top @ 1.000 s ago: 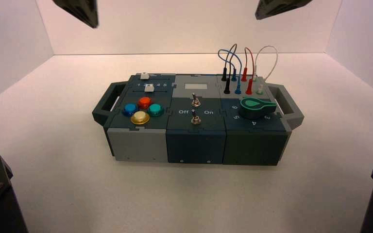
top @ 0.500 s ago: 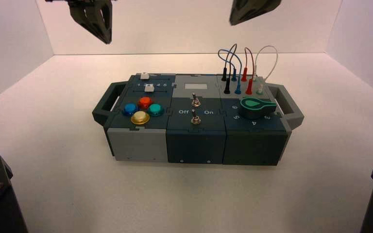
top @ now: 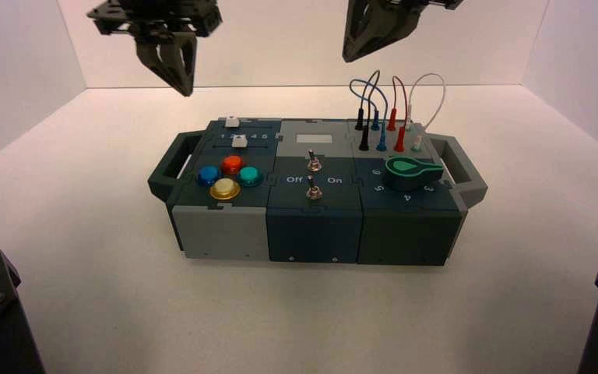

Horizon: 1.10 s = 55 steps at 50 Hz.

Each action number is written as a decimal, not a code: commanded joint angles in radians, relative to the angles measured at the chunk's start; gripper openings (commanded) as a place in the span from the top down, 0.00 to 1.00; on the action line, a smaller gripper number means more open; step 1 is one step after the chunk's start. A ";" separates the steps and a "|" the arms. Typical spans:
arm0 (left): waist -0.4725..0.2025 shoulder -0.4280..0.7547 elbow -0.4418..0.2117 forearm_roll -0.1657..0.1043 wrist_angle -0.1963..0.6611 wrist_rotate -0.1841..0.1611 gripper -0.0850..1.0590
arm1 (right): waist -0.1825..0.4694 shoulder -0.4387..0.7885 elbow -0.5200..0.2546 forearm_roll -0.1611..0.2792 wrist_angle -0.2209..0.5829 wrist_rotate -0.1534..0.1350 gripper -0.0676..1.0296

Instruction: Move the top slider to position 2.

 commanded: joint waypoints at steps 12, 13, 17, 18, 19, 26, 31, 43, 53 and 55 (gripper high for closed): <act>-0.025 0.091 -0.086 -0.008 0.002 0.000 0.95 | 0.003 0.000 -0.035 0.000 -0.023 -0.002 0.96; -0.026 0.094 -0.089 -0.008 0.002 0.000 0.95 | 0.003 0.000 -0.034 0.000 -0.026 -0.002 0.96; -0.029 0.107 -0.097 -0.009 0.002 0.000 0.95 | 0.003 0.003 -0.032 0.000 -0.031 -0.002 0.96; -0.031 0.110 -0.100 -0.009 0.002 0.000 0.95 | 0.003 0.005 -0.032 0.000 -0.031 -0.002 0.96; -0.031 0.115 -0.103 -0.009 0.002 0.000 0.95 | 0.003 0.005 -0.032 0.000 -0.032 -0.002 0.96; -0.037 0.137 -0.117 -0.009 0.003 -0.002 0.95 | 0.003 0.009 -0.032 0.000 -0.032 -0.002 0.96; -0.041 0.150 -0.124 -0.011 0.002 0.000 0.95 | 0.003 0.011 -0.032 0.000 -0.032 -0.002 0.96; -0.041 0.193 -0.152 -0.011 0.002 0.002 0.95 | 0.003 0.009 -0.028 0.000 -0.032 -0.002 0.96; -0.043 0.212 -0.161 -0.011 0.002 0.005 0.95 | 0.003 0.009 -0.025 0.000 -0.032 -0.002 0.96; -0.041 0.215 -0.161 -0.011 0.002 0.003 0.95 | 0.003 0.008 -0.025 0.000 -0.032 -0.002 0.96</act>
